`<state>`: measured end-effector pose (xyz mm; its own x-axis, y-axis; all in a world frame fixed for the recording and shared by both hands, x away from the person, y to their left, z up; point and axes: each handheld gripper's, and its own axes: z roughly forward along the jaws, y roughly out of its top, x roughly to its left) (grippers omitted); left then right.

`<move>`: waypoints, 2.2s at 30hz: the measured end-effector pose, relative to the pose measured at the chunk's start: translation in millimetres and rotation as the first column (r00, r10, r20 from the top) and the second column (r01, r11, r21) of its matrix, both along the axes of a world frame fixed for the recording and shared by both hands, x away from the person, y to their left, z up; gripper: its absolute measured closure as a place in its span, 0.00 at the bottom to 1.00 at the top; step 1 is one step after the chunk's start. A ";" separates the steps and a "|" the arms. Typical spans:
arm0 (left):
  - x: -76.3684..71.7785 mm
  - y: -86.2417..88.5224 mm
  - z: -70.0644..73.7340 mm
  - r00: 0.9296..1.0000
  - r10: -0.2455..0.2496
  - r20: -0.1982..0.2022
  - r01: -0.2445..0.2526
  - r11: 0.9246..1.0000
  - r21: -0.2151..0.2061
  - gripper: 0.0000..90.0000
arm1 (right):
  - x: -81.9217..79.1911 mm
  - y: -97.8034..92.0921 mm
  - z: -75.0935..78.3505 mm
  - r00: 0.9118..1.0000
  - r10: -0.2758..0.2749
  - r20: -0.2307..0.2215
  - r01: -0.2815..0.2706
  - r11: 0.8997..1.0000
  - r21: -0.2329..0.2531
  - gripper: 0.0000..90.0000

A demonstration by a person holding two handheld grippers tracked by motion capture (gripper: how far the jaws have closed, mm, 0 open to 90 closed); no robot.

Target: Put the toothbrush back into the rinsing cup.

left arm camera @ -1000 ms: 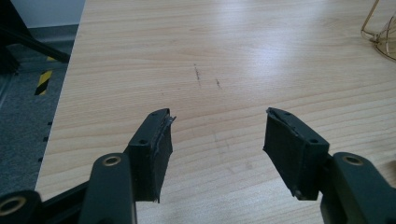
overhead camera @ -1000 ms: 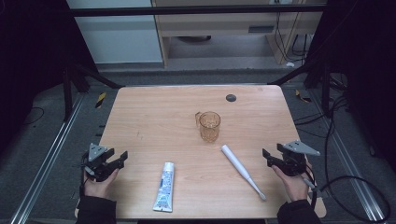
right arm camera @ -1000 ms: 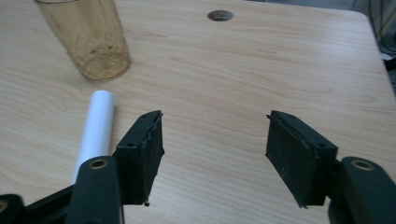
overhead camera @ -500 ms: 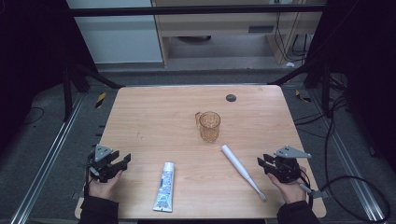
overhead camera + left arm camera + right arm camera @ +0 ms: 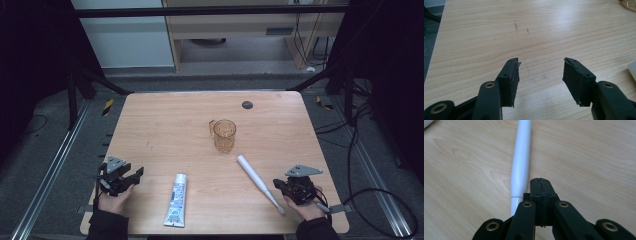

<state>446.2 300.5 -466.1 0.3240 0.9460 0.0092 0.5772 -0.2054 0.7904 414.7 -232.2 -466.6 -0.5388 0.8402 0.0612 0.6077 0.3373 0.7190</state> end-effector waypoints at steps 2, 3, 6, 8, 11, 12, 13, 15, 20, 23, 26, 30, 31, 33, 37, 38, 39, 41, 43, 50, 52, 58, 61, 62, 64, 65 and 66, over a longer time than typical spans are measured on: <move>-0.2 -1.6 0.1 1.000 -0.002 0.000 0.002 1.000 0.007 0.51 | -0.6 2.2 -3.7 1.000 0.013 -0.018 -0.013 1.000 -0.007 1.00; -0.2 -2.3 -0.1 1.000 -0.007 -0.001 0.007 1.000 0.010 0.51 | -0.5 2.4 -4.3 1.000 0.015 -0.020 -0.016 1.000 -0.010 1.00; -0.4 -3.4 -0.5 1.000 -0.010 -0.007 0.010 1.000 0.014 0.50 | 0.0 3.8 -7.6 0.999 0.020 -0.037 -0.020 1.000 -0.013 1.00; -0.3 -4.1 -0.7 1.000 -0.012 -0.009 0.012 1.000 0.015 0.50 | 0.5 4.9 -9.2 0.999 0.028 -0.044 -0.029 0.999 -0.017 1.00; -0.1 -5.9 -1.4 1.000 -0.018 -0.013 0.019 1.000 0.020 0.50 | 0.0 6.3 -10.8 0.998 0.035 -0.053 -0.036 0.999 -0.011 1.00; -0.1 -6.3 -1.7 1.000 -0.020 -0.015 0.020 1.000 0.022 0.50 | -0.2 6.4 -11.9 0.998 0.043 -0.054 -0.043 0.999 -0.013 1.00; 0.0 -6.8 -2.0 1.000 -0.023 -0.017 0.023 0.999 0.024 0.50 | -0.7 7.0 -12.4 0.997 0.042 -0.060 -0.043 0.999 -0.013 1.00; 0.4 -7.5 -2.3 1.000 -0.024 -0.019 0.024 0.999 0.027 0.49 | -1.2 8.1 -14.2 0.996 0.053 -0.067 -0.054 0.998 -0.013 1.00; 0.5 -7.5 -2.4 0.999 -0.025 -0.021 0.025 0.999 0.030 0.48 | -2.7 11.2 -15.8 0.994 0.071 -0.079 -0.072 0.997 -0.010 1.00; 0.2 -7.8 -2.1 1.000 -0.025 -0.017 0.025 0.999 0.028 0.48 | -3.9 13.2 -16.3 0.993 0.084 -0.079 -0.085 0.996 -0.007 1.00; 0.3 -7.9 -1.9 1.000 -0.025 -0.016 0.025 0.999 0.027 0.48 | -4.4 16.2 -16.3 0.992 0.098 -0.076 -0.099 0.995 0.000 1.00; 0.6 -8.2 -2.2 0.999 -0.025 -0.019 0.026 0.999 0.030 0.48 | -5.1 23.2 -17.6 0.989 0.118 -0.084 -0.118 0.993 0.005 1.00; 0.5 -8.4 -2.1 1.000 -0.025 -0.018 0.026 0.999 0.031 0.47 | -5.1 25.1 -18.0 0.988 0.129 -0.081 -0.129 0.992 0.007 1.00; 0.6 -8.6 -2.0 1.000 -0.025 -0.017 0.025 0.999 0.032 0.47 | -5.1 30.1 -18.4 0.987 0.135 -0.083 -0.135 0.991 0.008 1.00; 1.0 -8.3 -2.4 1.000 -0.023 -0.020 0.024 0.999 0.033 0.46 | -4.0 36.3 -19.3 0.985 0.150 -0.087 -0.149 0.989 0.016 1.00; 1.1 -8.5 -2.5 1.000 -0.021 -0.020 0.022 0.999 0.033 0.46 | -3.9 37.1 -19.3 0.985 0.149 -0.090 -0.148 0.989 0.018 1.00; 1.0 -8.6 -2.4 1.000 -0.020 -0.018 0.020 0.999 0.035 0.46 | -3.3 38.3 -19.8 0.985 0.152 -0.087 -0.151 0.988 0.019 1.00; 1.0 -8.8 -2.2 1.000 -0.018 -0.018 0.019 0.999 0.037 0.45 | -3.1 39.8 -19.9 0.984 0.154 -0.090 -0.152 0.988 0.024 1.00; 1.4 -8.8 -2.5 1.000 -0.017 -0.020 0.018 0.999 0.037 0.44 | -2.4 41.5 -20.1 0.983 0.157 -0.090 -0.155 0.987 0.032 1.00; 1.8 -8.4 -2.9 1.000 -0.015 -0.022 0.016 0.999 0.037 0.43 | -0.5 49.8 -21.5 0.979 0.182 -0.090 -0.179 0.983 0.037 1.00; 1.9 -8.6 -3.0 1.000 -0.016 -0.023 0.017 0.999 0.037 0.43 | 0.0 52.5 -22.1 0.978 0.188 -0.093 -0.185 0.982 0.037 1.00; 2.3 -8.9 -3.5 1.000 -0.016 -0.025 0.017 0.999 0.038 0.43 | 2.4 60.5 -23.8 0.973 0.212 -0.093 -0.209 0.977 0.037 1.00; 2.7 -9.0 -3.8 1.000 -0.016 -0.026 0.017 0.999 0.039 0.43 | 3.1 63.6 -24.6 0.970 0.221 -0.098 -0.219 0.975 0.035 1.00; 2.8 -8.9 -3.9 1.000 -0.016 -0.026 0.017 0.999 0.040 0.43 | 3.4 64.6 -24.7 0.969 0.226 -0.098 -0.224 0.974 0.034 0.99; 2.9 -8.8 -4.1 1.000 -0.015 -0.027 0.016 0.999 0.041 0.42 | 3.1 65.3 -24.1 0.966 0.238 -0.100 -0.234 0.971 0.052 0.99; 3.1 -8.7 -4.2 1.000 -0.015 -0.027 0.016 0.999 0.040 0.42 | 2.9 65.2 -23.3 0.965 0.244 -0.095 -0.239 0.969 0.060 0.99; 3.2 -8.6 -4.2 1.000 -0.014 -0.028 0.015 0.999 0.041 0.42 | 2.8 64.8 -22.0 0.966 0.243 -0.090 -0.238 0.969 0.070 0.99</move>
<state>449.4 291.9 -470.4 0.3380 0.9404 0.0385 0.5955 -0.2454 0.7649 417.5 -167.5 -488.7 -0.7137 0.6801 0.1676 0.5813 0.4418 0.6833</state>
